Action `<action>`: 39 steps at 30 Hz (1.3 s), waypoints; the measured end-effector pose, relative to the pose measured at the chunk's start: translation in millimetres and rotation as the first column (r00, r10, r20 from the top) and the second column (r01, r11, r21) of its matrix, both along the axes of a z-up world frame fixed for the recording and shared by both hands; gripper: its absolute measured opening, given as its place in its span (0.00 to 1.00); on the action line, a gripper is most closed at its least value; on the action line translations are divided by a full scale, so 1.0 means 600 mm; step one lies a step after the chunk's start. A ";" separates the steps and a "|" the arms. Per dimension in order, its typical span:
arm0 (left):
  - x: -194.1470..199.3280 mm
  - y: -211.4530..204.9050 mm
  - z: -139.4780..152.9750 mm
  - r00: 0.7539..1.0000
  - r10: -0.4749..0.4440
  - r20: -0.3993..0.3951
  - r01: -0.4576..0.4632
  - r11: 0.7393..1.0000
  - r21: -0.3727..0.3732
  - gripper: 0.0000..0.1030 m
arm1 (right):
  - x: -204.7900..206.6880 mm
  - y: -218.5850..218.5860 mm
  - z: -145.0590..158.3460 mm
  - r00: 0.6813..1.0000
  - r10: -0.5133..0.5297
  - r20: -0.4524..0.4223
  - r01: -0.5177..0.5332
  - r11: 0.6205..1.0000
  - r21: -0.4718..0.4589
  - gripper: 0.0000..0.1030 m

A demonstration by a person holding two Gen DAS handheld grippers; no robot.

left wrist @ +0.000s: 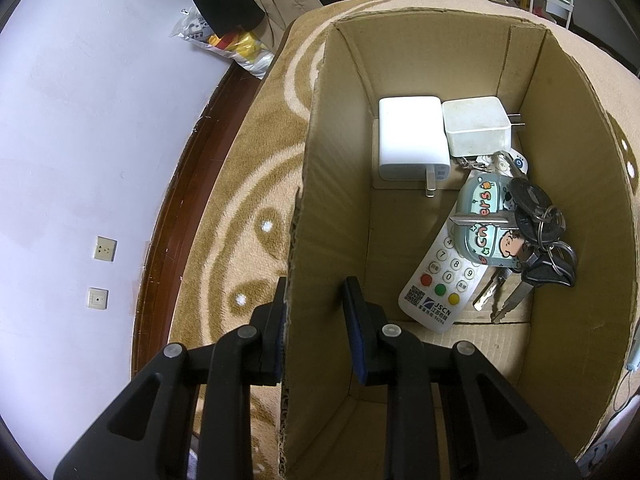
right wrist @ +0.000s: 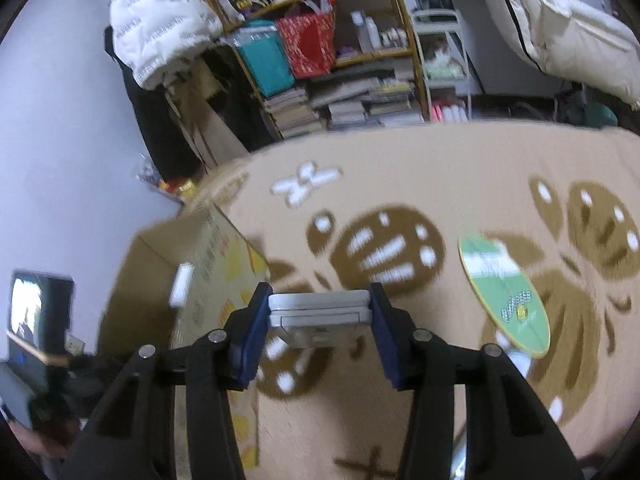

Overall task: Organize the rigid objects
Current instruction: 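Carry the white power bank into the box with the right tool and release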

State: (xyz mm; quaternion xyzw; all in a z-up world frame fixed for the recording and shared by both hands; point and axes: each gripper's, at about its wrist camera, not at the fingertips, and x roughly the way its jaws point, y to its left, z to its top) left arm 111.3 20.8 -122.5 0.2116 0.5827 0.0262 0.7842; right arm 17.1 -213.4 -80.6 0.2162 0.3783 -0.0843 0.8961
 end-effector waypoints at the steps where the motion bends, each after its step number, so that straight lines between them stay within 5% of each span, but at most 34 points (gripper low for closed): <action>1: 0.000 0.000 0.000 1.000 0.000 0.000 0.000 1.000 0.001 0.24 | 0.007 0.001 0.007 1.000 0.007 0.012 -0.006 1.000 -0.007 0.49; 9: -0.002 0.000 0.001 1.000 0.000 0.000 0.000 1.000 -0.001 0.24 | 0.048 0.026 0.099 0.989 0.080 0.121 -0.074 0.996 -0.052 0.49; 17: -0.002 0.000 0.001 1.000 0.001 -0.001 -0.001 1.000 -0.002 0.24 | 0.064 0.081 0.138 0.970 0.167 0.177 -0.161 0.986 -0.049 0.49; 39: 0.002 0.009 -0.004 1.000 0.005 -0.004 -0.005 1.000 -0.010 0.24 | 0.083 0.134 0.037 0.969 0.234 0.079 -0.238 0.970 0.046 0.49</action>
